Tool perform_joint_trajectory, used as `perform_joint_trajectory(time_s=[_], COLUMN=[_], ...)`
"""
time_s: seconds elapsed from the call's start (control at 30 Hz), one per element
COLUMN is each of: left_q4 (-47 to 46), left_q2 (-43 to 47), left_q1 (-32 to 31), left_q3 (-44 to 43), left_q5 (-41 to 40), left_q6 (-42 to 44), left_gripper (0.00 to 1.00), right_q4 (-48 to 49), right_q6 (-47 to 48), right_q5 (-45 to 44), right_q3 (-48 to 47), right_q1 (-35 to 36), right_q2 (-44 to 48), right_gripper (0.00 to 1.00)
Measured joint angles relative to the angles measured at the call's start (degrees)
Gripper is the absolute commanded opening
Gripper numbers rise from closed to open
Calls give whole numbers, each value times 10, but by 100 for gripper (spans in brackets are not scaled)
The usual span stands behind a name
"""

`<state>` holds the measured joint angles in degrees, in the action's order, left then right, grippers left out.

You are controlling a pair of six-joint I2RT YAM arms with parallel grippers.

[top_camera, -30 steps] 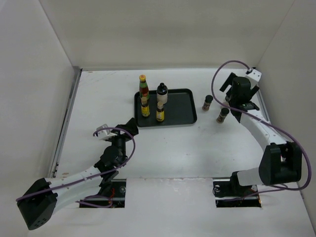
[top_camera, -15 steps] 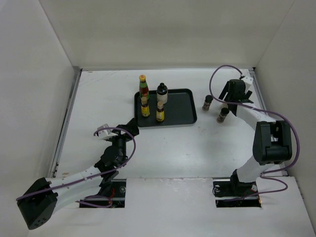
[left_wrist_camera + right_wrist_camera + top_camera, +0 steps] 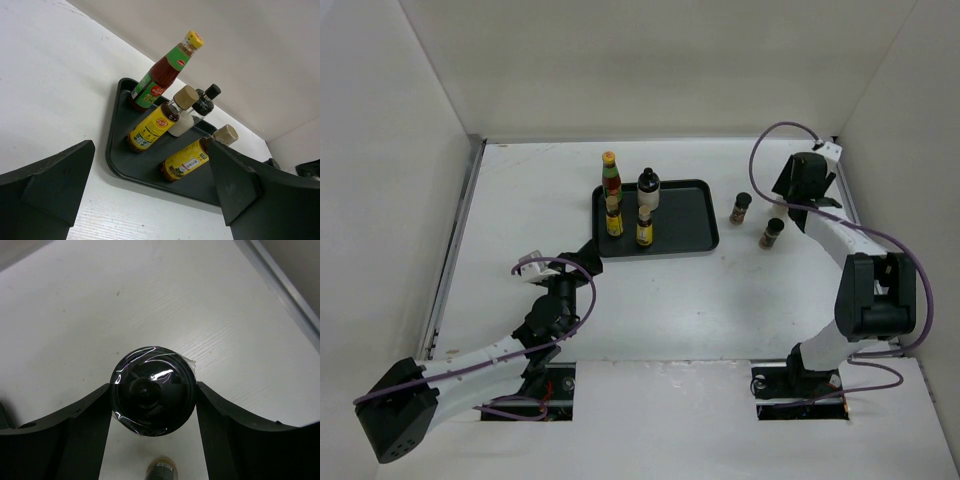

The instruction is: Organize the condiment bottles

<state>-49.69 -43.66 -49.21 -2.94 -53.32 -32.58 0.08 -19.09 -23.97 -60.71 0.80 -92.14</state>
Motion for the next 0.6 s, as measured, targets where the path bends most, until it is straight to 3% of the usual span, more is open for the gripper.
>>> perform_joint_trajectory(time_s=[0.17, 0.33, 0.6], left_q4=[1, 0, 1], left_q2=[-7, -12, -8], left_q1=[0, 0, 0], left_q3=[0, 0, 0], left_q5=[1, 2, 5], left_q6=[0, -2, -3], left_gripper=[100, 100, 100], right_q4=[4, 24, 45], right_q6=[31, 46, 37], right_q5=[-4, 2, 49], right_q3=[-34, -95, -201], right_q1=[15, 89, 227], right_q2=[55, 73, -41], right_gripper=[58, 59, 61])
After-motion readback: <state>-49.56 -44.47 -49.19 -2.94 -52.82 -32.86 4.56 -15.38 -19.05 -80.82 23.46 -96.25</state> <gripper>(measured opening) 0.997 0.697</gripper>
